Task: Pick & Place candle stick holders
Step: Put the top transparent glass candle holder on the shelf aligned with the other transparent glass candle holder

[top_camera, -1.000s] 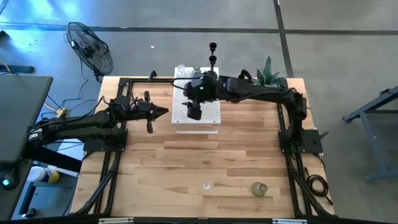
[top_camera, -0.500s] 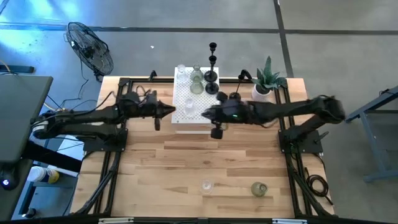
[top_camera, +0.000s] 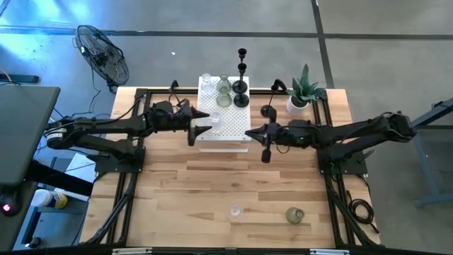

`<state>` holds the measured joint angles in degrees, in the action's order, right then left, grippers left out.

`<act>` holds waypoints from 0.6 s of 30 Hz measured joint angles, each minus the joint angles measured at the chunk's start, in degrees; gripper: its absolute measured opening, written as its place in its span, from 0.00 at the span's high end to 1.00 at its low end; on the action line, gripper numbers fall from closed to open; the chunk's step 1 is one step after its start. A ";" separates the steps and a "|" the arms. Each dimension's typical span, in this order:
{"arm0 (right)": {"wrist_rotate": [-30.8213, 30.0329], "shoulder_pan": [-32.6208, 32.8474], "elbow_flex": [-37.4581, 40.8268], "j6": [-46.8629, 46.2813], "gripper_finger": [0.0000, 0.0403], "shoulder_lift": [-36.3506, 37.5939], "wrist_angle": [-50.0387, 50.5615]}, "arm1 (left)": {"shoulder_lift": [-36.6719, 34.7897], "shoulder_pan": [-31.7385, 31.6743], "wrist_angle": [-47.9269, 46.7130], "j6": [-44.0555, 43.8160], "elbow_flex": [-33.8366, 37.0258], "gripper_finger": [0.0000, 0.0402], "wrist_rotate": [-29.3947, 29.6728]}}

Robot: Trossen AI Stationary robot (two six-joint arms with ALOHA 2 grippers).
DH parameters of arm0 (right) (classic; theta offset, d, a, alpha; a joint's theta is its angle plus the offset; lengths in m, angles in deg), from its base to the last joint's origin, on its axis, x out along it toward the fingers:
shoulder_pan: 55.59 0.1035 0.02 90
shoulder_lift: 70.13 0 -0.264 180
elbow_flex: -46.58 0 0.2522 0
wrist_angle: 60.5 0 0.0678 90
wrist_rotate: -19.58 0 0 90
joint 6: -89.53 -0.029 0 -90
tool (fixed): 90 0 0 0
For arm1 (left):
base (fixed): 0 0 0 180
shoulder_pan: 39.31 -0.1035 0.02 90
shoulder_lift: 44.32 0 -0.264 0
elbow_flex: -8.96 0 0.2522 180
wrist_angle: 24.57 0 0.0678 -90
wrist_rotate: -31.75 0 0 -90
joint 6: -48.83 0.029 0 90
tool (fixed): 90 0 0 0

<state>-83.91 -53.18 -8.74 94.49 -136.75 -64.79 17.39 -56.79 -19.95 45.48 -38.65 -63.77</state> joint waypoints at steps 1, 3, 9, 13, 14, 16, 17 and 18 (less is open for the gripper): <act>-0.03 0.00 0.09 0.06 0.98 0.27 -0.25 | 0.78 0.36 0.68 0.08 0.00 0.33 0.83; -0.03 0.00 0.10 0.10 0.99 0.54 -0.38 | 2.47 0.40 3.16 0.14 0.00 0.28 1.02; 0.34 0.00 0.12 0.37 0.98 0.43 -1.22 | 7.16 0.29 10.95 0.10 0.00 0.24 0.23; 0.36 0.00 0.12 1.06 1.00 0.43 -1.09 | 9.12 0.27 16.35 0.10 0.00 0.25 -0.01; 0.36 0.00 0.12 1.06 1.00 0.43 -1.14 | 9.61 0.27 17.07 0.09 -0.02 0.26 0.24; 0.36 0.00 0.12 1.08 0.99 0.43 -1.12 | 10.46 0.27 17.69 0.08 0.00 0.29 1.19; 0.36 0.00 0.12 1.08 0.99 0.43 -1.11 | 10.76 0.27 18.30 0.10 0.00 0.30 1.33; 0.36 0.00 0.12 1.08 0.99 0.43 -1.08 | 10.98 0.27 18.84 0.10 0.00 0.32 1.29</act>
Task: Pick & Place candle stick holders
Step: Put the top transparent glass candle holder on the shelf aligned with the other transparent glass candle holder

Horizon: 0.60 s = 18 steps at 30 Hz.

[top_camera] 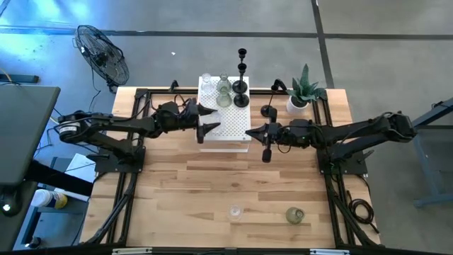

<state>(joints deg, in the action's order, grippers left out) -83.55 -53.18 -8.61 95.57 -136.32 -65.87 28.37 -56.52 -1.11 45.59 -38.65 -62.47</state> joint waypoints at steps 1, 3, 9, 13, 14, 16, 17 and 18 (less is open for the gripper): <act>0.00 0.00 0.00 0.00 0.99 0.00 0.00 | 0.25 -0.02 0.55 0.02 0.00 0.35 0.00; 0.00 0.00 0.00 0.03 1.00 0.00 -0.03 | 0.38 0.00 0.78 0.02 0.00 0.40 -0.08; -0.02 0.00 0.00 0.33 1.00 -0.02 -0.02 | 0.39 -0.01 3.33 0.42 0.00 0.56 -1.03; 0.00 0.00 0.00 0.37 1.00 -0.02 0.00 | 0.38 0.00 3.73 1.40 0.00 0.60 -0.98; -0.02 0.00 0.00 0.37 1.00 -0.02 -0.02 | 0.35 0.00 3.71 1.49 0.00 0.60 -0.55; 0.00 0.00 0.00 0.37 1.00 -0.02 0.00 | -0.04 -0.02 3.63 1.71 0.02 0.59 0.56; -0.01 0.00 0.00 0.37 1.00 -0.02 0.00 | -0.44 -0.02 3.53 1.98 0.02 0.58 1.32; -0.02 0.00 0.00 0.36 1.00 -0.02 0.00 | -1.10 -0.04 3.19 2.41 0.02 0.58 2.26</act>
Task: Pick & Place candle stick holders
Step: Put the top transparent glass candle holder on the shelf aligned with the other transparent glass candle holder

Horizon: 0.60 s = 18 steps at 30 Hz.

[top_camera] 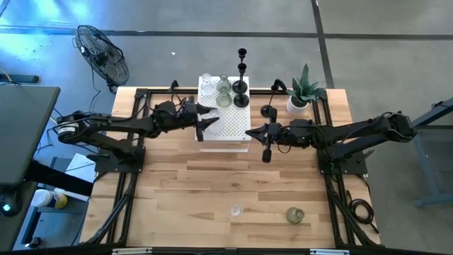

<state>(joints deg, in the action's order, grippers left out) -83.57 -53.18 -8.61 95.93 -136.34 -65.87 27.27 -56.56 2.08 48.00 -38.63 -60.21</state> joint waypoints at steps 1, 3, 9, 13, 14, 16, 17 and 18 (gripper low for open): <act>0.01 0.00 0.00 -0.04 1.00 0.00 0.00 | -0.67 0.00 -0.35 0.52 0.00 0.58 1.07; 0.02 0.00 0.00 -0.05 1.00 0.00 0.00 | -1.91 -0.02 -0.51 1.44 0.00 0.58 2.90; 0.02 0.00 0.00 -0.01 1.00 0.00 0.02 | -3.16 -4.52 -0.85 2.29 0.00 0.58 3.77; 0.02 0.00 0.00 -0.10 1.00 -0.02 0.00 | -2.54 -9.87 -1.38 -0.99 0.02 0.58 0.86; 0.02 0.00 0.00 -0.09 1.00 -0.02 0.01 | -2.45 -10.97 -0.85 -1.69 0.02 0.58 -0.26; 0.01 0.00 0.01 -0.03 1.00 -0.02 0.01 | -2.45 -12.93 0.06 -2.69 0.02 0.58 -3.16; 0.02 0.00 0.01 0.00 1.00 -0.02 0.00 | -2.33 -13.58 0.43 -2.91 0.02 0.58 -3.97; 0.02 0.00 0.02 0.01 1.00 -0.02 0.00 | -1.99 -14.00 0.62 -2.89 0.02 0.58 -4.30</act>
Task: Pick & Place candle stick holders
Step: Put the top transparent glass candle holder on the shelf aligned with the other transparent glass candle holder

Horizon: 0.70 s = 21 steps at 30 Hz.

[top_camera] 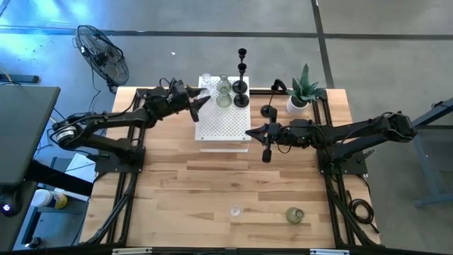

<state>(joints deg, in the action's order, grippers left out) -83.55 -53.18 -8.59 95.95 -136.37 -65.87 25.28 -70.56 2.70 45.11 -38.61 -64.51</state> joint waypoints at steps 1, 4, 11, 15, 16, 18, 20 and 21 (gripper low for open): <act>0.00 0.00 0.00 0.00 1.00 0.00 0.00 | 0.43 -0.10 -0.05 0.07 0.00 0.58 0.02; 0.00 0.00 0.00 0.02 1.00 0.00 0.00 | 1.58 -0.69 -0.23 0.45 0.02 0.58 0.34; 0.00 0.00 0.00 0.02 1.00 0.00 -0.01 | 4.47 -0.67 3.47 1.50 0.02 0.58 1.93; 0.00 0.00 0.00 0.04 1.00 0.00 0.00 | 4.52 -0.67 2.95 2.01 0.02 0.58 2.67; 0.00 0.00 0.00 0.04 1.00 0.00 -0.02 | 4.52 -0.67 2.99 2.13 0.02 0.58 3.13; 0.00 0.00 0.00 0.04 1.00 0.00 0.00 | 4.52 -0.67 3.04 2.66 0.02 0.58 3.73; 0.00 0.00 0.00 0.04 0.99 0.00 -0.02 | 4.52 -0.67 2.97 3.33 0.02 0.58 3.85; 0.00 0.00 0.00 0.04 1.00 0.00 -0.02 | 4.52 -0.67 2.96 3.46 0.02 0.58 3.85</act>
<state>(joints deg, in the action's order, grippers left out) -83.55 -53.18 -8.59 95.99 -136.37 -65.89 29.80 -71.23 5.66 48.57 -38.58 -60.66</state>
